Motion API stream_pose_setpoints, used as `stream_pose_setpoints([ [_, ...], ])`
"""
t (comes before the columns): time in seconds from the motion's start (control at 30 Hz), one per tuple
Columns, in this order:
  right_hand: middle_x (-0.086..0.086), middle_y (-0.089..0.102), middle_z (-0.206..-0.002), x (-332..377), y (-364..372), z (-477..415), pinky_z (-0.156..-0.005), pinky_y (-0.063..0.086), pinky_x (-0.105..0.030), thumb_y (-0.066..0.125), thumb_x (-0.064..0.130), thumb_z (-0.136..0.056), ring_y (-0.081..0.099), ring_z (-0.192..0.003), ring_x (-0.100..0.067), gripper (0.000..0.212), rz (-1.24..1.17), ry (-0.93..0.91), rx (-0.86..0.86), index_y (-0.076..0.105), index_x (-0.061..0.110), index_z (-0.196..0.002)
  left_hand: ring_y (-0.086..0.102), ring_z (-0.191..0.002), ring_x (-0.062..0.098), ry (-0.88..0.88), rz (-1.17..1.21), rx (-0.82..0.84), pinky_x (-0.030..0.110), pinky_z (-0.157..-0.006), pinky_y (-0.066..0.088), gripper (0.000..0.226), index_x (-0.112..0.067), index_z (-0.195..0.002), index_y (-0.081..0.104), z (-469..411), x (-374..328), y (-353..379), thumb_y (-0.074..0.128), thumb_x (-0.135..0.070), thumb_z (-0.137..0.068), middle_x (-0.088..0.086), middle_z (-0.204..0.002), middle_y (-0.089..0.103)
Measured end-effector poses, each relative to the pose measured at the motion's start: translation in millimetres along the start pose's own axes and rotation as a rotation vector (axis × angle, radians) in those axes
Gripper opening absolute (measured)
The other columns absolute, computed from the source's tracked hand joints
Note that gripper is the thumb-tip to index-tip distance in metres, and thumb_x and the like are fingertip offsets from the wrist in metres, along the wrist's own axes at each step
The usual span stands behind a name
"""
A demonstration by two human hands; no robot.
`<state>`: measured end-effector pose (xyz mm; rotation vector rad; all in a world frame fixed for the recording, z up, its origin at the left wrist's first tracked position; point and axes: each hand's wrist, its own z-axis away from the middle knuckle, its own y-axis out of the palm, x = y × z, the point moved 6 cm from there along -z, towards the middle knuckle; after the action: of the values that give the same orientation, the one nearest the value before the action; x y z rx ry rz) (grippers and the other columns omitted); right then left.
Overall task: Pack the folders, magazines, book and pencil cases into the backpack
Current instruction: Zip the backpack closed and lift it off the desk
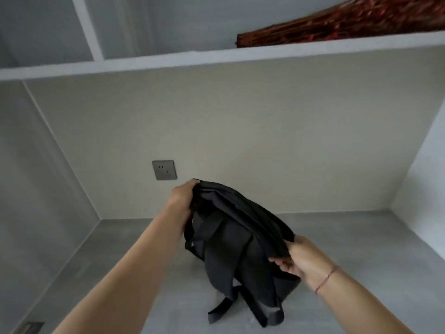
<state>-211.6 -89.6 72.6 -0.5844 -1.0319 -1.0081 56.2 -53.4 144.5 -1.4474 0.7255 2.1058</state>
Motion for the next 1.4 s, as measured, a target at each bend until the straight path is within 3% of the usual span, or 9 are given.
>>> stream_pose_setpoints([
  [0.33, -0.022, 0.067, -0.052, -25.9, 68.6, 22.7, -0.045, 0.046, -0.03, 0.038, 0.01, -0.1, 0.064, -0.059, -0.031, 0.027, -0.456, 0.25, 0.14, 0.056, -0.004, -0.086, 0.06, -0.1, 0.015, 0.164, -0.469, 0.4, 0.032, -0.084, 0.048, 0.039, -0.019, -0.105, 0.064, 7.9, -25.4, 74.2, 0.046, -0.051, -0.09, -0.005, -0.112, 0.065],
  [0.47, -0.02, 0.069, -0.058, -20.9, 72.6, 15.8, -0.037, 0.049, -0.021, 0.038, 0.017, -0.101, 0.066, -0.046, -0.023, 0.037, -0.583, 0.236, 0.154, 0.057, -0.009, -0.083, 0.029, -0.137, 0.006, 0.422, -0.325, 0.206, 0.027, -0.111, 0.021, 0.069, -0.032, -0.143, 0.028, 44.9, 14.1, 45.4, 0.043, -0.065, -0.084, -0.012, -0.149, 0.032],
  [0.7, -0.009, 0.064, -0.065, -17.5, 51.3, 14.2, -0.049, 0.045, -0.022, 0.029, 0.055, -0.094, 0.059, -0.054, -0.017, 0.064, 0.156, 0.233, 0.514, 0.063, 0.011, -0.064, 0.02, -0.141, 0.016, 0.478, -0.278, -0.143, 0.038, -0.113, 0.024, 0.132, -0.025, -0.148, 0.011, 119.5, 134.3, 13.8, 0.088, -0.049, -0.044, -0.001, -0.152, 0.021],
  [0.87, -0.016, 0.073, -0.067, 16.1, -20.4, -26.1, -0.051, 0.052, -0.024, 0.033, 0.063, -0.09, 0.066, -0.051, -0.02, 0.066, 0.532, 0.134, 0.497, 0.062, 0.011, -0.062, 0.045, -0.126, 0.04, 0.516, -0.49, -0.33, 0.05, -0.098, 0.042, 0.128, -0.012, -0.143, 0.028, 127.4, 162.0, 28.1, 0.068, -0.067, -0.035, 0.017, -0.143, 0.041],
  [1.0, -0.015, 0.071, -0.103, 60.9, -39.7, -110.0, -0.08, 0.051, -0.033, 0.052, 0.028, -0.094, 0.067, -0.088, -0.02, 0.023, 0.439, -0.224, 0.047, 0.059, 0.009, -0.104, 0.051, -0.12, 0.034, 0.585, -0.462, -0.426, 0.033, -0.098, 0.044, 0.107, -0.012, -0.141, 0.034, 118.2, 174.2, 34.3, 0.063, -0.069, -0.054, 0.015, -0.139, 0.045],
  [1.1, -0.008, 0.043, -0.142, 68.8, -15.5, -143.8, -0.109, 0.036, -0.044, 0.052, 0.014, -0.095, 0.042, -0.132, -0.026, 0.054, 0.335, -0.318, 0.094, 0.03, 0.015, -0.144, 0.053, -0.119, 0.034, 0.601, -0.455, -0.397, 0.031, -0.101, 0.042, 0.085, -0.005, -0.133, 0.045, 108.5, 174.0, 36.1, 0.063, -0.057, -0.069, 0.02, -0.132, 0.052],
  [1.17, -0.004, 0.048, -0.137, 64.1, -2.9, -163.1, -0.101, 0.043, -0.041, 0.045, 0.02, -0.098, 0.048, -0.125, -0.025, 0.048, 0.251, -0.253, 0.181, 0.03, 0.019, -0.143, 0.05, -0.124, 0.01, 0.604, -0.452, -0.297, 0.03, -0.099, 0.044, 0.085, 0.008, -0.123, 0.051, 102.8, 169.6, 43.0, 0.042, -0.066, -0.082, 0.018, -0.124, 0.057],
  [1.23, -0.004, 0.071, -0.102, 67.2, 1.1, -170.4, -0.075, 0.054, -0.026, 0.037, 0.024, -0.1, 0.068, -0.09, -0.016, 0.023, 0.153, -0.182, 0.207, 0.054, 0.015, -0.114, 0.021, -0.117, -0.034, 0.664, -0.505, -0.216, -0.001, -0.097, 0.029, 0.091, 0.011, -0.124, 0.045, 100.1, 156.4, 47.2, 0.029, -0.069, -0.083, -0.003, -0.126, 0.053],
  [1.4, -0.002, 0.059, -0.044, 76.7, -7.2, -171.9, -0.046, 0.045, -0.02, 0.034, 0.003, -0.098, 0.048, -0.056, -0.019, 0.04, 0.139, -0.181, 0.136, 0.049, 0.011, -0.062, 0.015, -0.116, -0.037, 0.669, -0.631, -0.103, -0.002, -0.1, 0.02, 0.078, 0.009, -0.133, 0.023, 86.5, 160.2, 48.2, 0.074, -0.007, -0.076, -0.041, -0.132, 0.038],
])
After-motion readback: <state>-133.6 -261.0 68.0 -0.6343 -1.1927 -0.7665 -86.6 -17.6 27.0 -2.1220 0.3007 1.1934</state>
